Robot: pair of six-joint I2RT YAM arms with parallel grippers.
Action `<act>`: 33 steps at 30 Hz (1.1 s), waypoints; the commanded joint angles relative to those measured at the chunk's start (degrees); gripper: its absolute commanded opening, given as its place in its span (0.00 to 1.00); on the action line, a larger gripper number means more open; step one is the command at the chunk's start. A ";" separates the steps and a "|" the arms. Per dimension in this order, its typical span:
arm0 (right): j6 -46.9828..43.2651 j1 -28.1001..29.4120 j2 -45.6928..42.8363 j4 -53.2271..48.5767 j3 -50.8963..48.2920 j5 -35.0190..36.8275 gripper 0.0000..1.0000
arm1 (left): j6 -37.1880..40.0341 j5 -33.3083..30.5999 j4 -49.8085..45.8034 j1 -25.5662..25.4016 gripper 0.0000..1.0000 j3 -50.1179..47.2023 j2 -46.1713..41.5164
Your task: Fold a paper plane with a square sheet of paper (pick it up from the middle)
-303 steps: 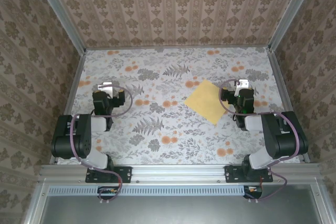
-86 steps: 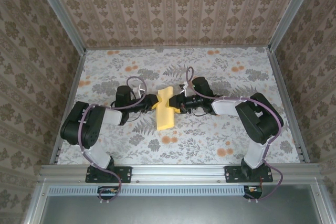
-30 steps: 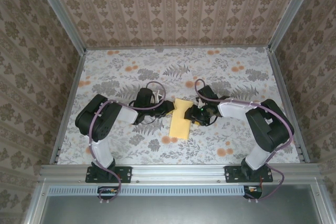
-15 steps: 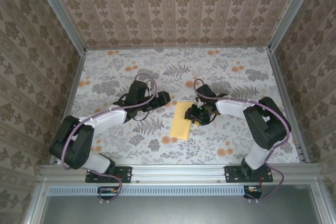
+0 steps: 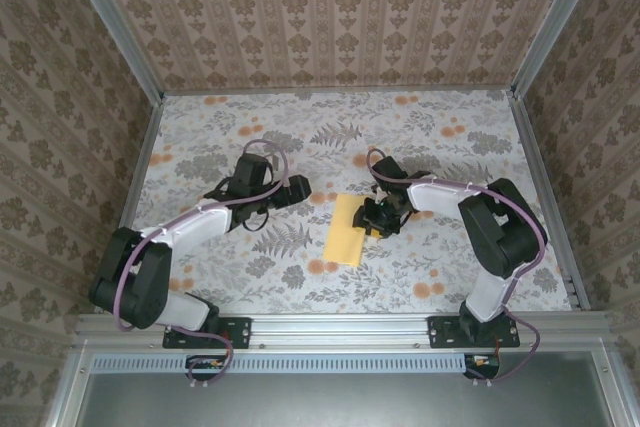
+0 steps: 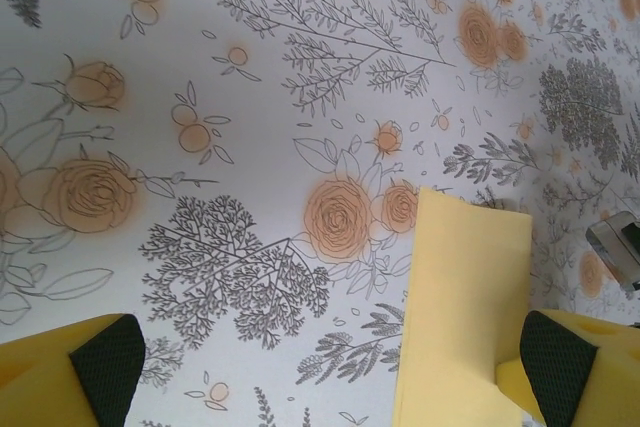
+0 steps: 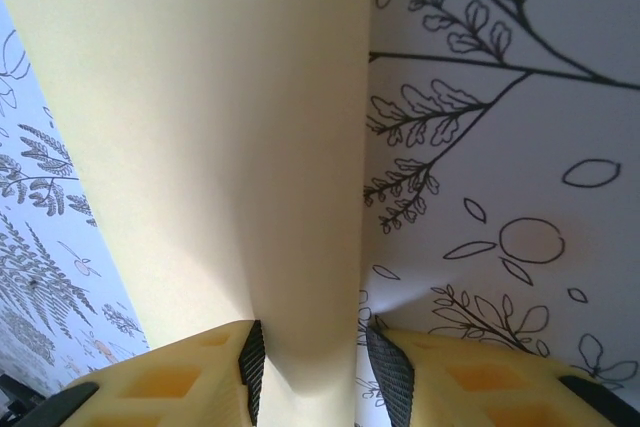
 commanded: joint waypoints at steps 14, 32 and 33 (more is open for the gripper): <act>-1.50 -1.71 10.97 -5.48 -2.14 10.45 0.44 | 1.93 10.90 2.36 -2.50 0.92 3.38 6.52; -2.02 -1.67 13.31 -4.77 -2.84 10.99 0.46 | 3.34 15.94 -2.58 -8.10 0.56 12.46 16.58; -2.15 -1.71 13.42 -4.82 -2.88 11.07 0.46 | 3.34 16.23 -2.57 -8.37 0.54 12.93 17.22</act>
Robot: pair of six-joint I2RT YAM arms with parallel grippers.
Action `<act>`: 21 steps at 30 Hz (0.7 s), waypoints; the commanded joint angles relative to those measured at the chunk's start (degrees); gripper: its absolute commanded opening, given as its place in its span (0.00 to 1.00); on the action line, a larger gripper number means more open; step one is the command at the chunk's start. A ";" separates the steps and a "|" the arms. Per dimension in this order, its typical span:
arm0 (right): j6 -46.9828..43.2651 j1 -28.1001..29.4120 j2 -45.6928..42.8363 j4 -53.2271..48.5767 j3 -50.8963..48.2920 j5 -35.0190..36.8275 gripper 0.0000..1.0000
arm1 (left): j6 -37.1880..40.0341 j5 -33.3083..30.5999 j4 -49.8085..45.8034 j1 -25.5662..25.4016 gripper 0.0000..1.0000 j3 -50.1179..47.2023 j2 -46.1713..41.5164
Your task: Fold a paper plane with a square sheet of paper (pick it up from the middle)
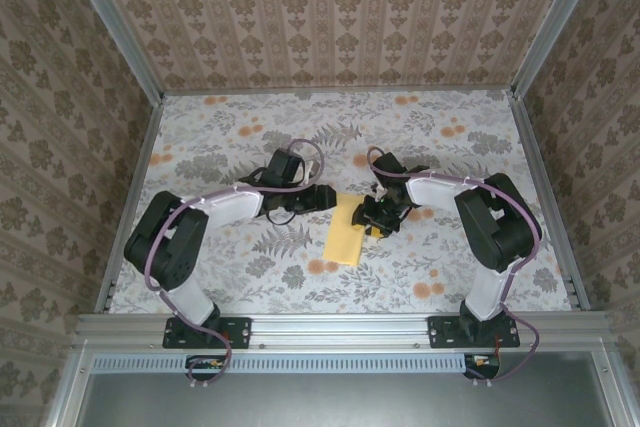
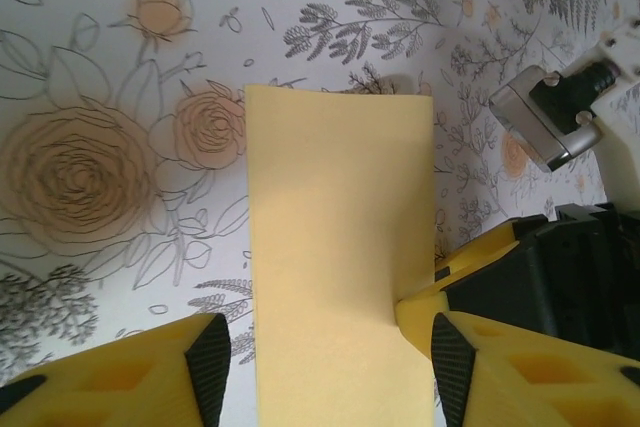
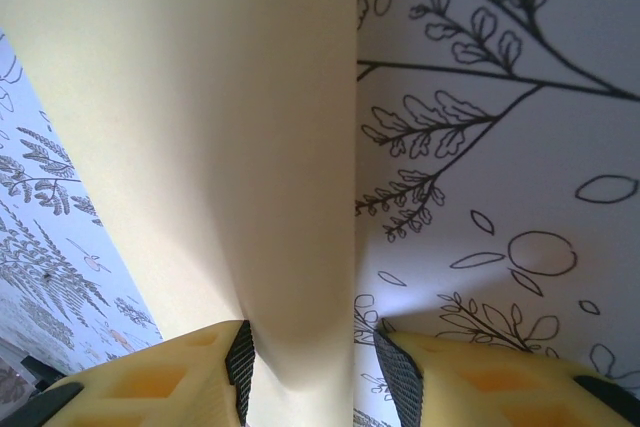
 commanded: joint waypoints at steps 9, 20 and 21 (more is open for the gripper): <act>-2.11 -0.34 10.86 -2.13 -5.70 15.46 0.46 | 0.05 3.48 -2.31 -3.29 0.34 5.68 6.43; -2.47 -0.29 11.51 -2.00 -5.73 15.68 0.46 | -0.97 3.15 -3.78 -4.73 0.20 7.07 10.18; -2.50 -0.32 11.58 -1.96 -5.71 15.73 0.46 | -0.94 2.93 -3.92 -4.73 0.19 7.09 10.40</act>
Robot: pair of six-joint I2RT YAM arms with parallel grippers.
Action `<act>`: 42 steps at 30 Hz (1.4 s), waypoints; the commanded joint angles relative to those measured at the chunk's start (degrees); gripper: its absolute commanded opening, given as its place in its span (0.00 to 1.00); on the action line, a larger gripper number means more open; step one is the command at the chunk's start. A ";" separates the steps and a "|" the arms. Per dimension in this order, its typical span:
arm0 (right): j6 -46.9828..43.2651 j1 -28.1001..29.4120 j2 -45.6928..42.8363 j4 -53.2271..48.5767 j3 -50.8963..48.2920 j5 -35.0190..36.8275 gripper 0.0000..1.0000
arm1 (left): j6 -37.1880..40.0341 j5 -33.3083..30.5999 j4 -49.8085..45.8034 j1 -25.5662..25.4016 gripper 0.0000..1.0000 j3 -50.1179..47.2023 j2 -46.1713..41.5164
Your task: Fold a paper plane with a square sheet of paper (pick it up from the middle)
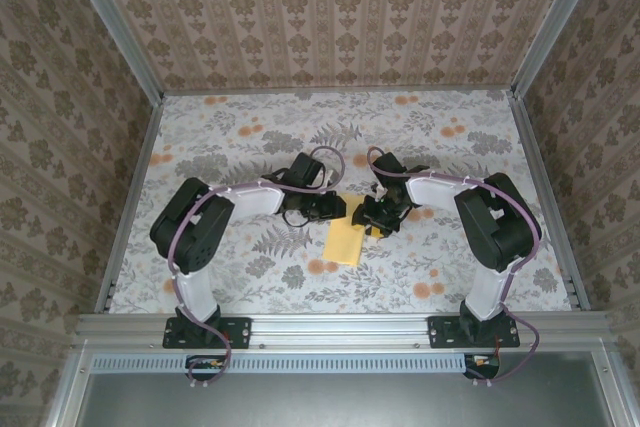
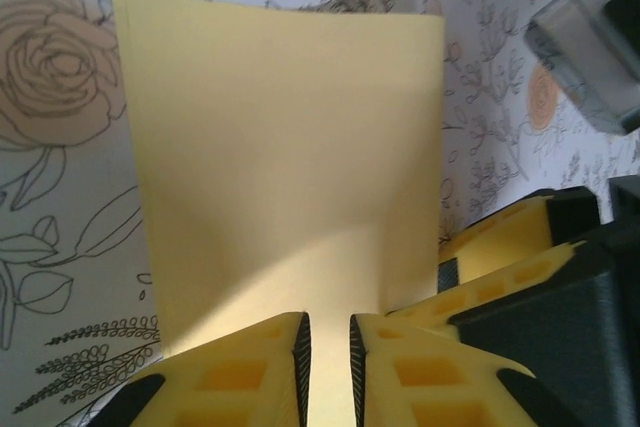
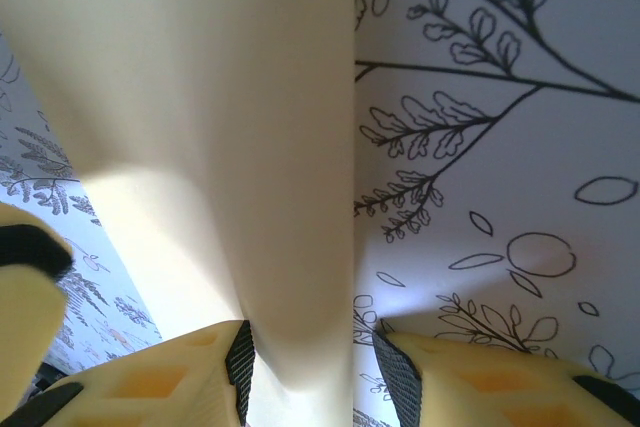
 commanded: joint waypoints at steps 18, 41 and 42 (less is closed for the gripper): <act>-2.64 -0.25 11.87 -1.41 -6.00 15.71 0.46 | 2.05 -3.94 -4.52 -1.65 0.00 -1.99 3.74; -2.85 0.13 -20.88 1.14 -7.52 11.84 0.54 | -0.01 -10.64 -7.37 -1.83 0.00 -5.67 5.50; -2.14 0.55 -20.84 2.19 -7.47 10.99 0.49 | -0.16 -11.07 -7.55 -1.88 0.00 -5.81 5.33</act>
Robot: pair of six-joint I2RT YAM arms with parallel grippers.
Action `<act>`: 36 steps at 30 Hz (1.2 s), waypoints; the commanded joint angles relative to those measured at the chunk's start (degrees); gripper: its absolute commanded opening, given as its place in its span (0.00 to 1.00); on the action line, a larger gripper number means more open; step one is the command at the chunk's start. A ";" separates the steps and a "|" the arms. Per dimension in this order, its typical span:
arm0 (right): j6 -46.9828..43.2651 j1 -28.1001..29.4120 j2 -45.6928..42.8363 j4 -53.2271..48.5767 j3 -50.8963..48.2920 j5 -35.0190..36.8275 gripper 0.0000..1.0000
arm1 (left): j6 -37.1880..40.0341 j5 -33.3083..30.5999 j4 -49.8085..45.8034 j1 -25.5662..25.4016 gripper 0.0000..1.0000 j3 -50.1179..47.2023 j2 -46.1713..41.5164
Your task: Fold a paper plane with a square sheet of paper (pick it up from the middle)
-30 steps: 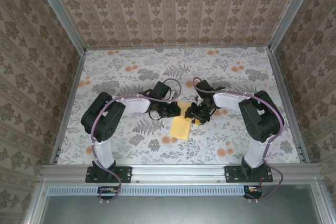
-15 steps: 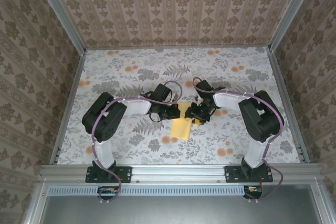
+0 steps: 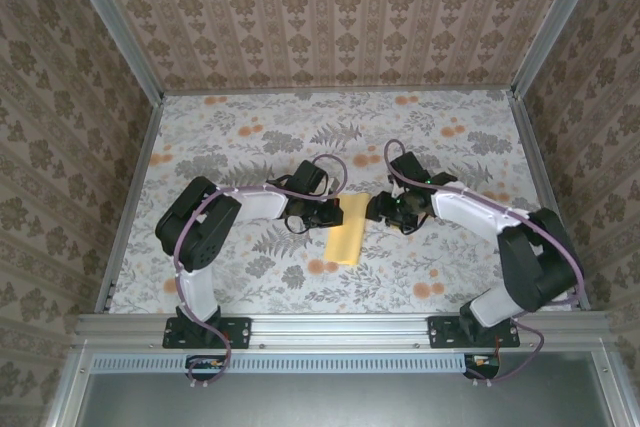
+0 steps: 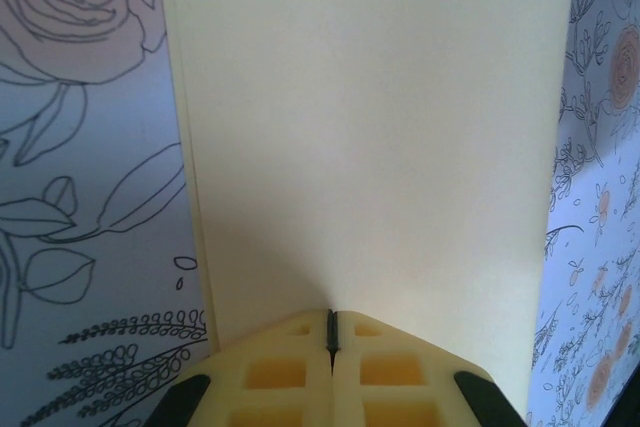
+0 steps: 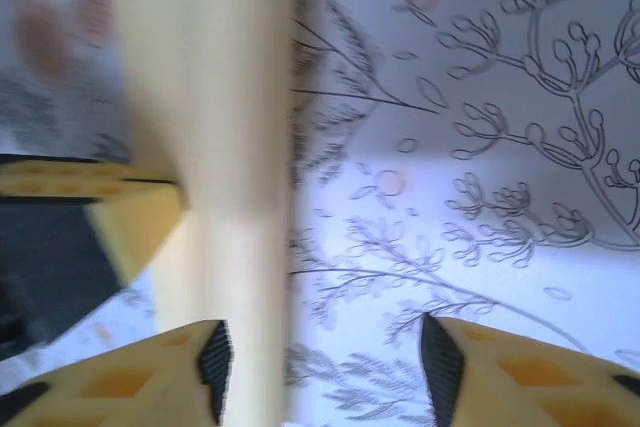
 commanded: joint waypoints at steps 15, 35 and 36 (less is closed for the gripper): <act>11.50 8.21 10.08 8.33 3.25 2.41 0.00 | -2.61 -9.28 -8.24 -1.42 0.00 -3.91 3.68; 4.55 7.86 13.93 11.95 -1.21 -1.34 0.00 | -3.17 -9.46 -12.45 -1.68 0.00 -3.89 6.04; 3.75 7.56 13.47 11.88 -2.25 -1.05 0.00 | -2.70 -9.80 -13.20 -1.62 0.00 -4.18 6.20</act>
